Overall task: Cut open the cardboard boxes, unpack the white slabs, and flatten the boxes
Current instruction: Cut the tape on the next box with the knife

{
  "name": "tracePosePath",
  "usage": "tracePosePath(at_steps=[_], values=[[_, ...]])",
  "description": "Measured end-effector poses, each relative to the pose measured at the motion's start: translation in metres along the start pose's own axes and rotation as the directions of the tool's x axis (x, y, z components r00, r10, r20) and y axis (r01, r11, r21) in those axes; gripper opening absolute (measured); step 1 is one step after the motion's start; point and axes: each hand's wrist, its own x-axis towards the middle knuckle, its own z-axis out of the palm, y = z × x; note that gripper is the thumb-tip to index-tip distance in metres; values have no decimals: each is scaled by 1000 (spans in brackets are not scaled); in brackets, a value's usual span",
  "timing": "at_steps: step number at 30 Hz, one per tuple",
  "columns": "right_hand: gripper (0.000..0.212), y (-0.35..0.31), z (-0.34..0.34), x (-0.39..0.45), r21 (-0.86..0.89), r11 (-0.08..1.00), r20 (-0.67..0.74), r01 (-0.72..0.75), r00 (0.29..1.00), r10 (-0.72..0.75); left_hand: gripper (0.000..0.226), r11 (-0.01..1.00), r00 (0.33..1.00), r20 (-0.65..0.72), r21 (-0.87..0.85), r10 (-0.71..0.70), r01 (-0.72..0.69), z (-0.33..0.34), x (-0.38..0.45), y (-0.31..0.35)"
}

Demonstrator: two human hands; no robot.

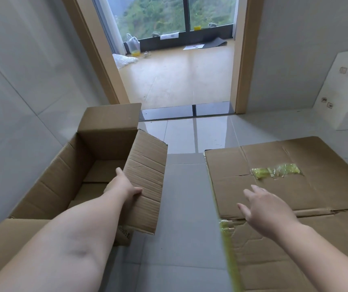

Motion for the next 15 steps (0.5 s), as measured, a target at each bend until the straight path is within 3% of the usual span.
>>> tracePosePath(at_steps=[2,5,15], values=[[43,-3,-1,2,-10,1000,-11,12,1000,-12,74,998,1000,9,-62,-2,3,0,3,-5],[42,-7,-5,2,-19,1000,-17,24,1000,-24,47,999,998,-59,-9,34,-34,2,0,-9],[41,9,-32,-7,-54,998,-67,8,998,-11,33,991,978,-161,23,132,-130,-5,-29,44]])
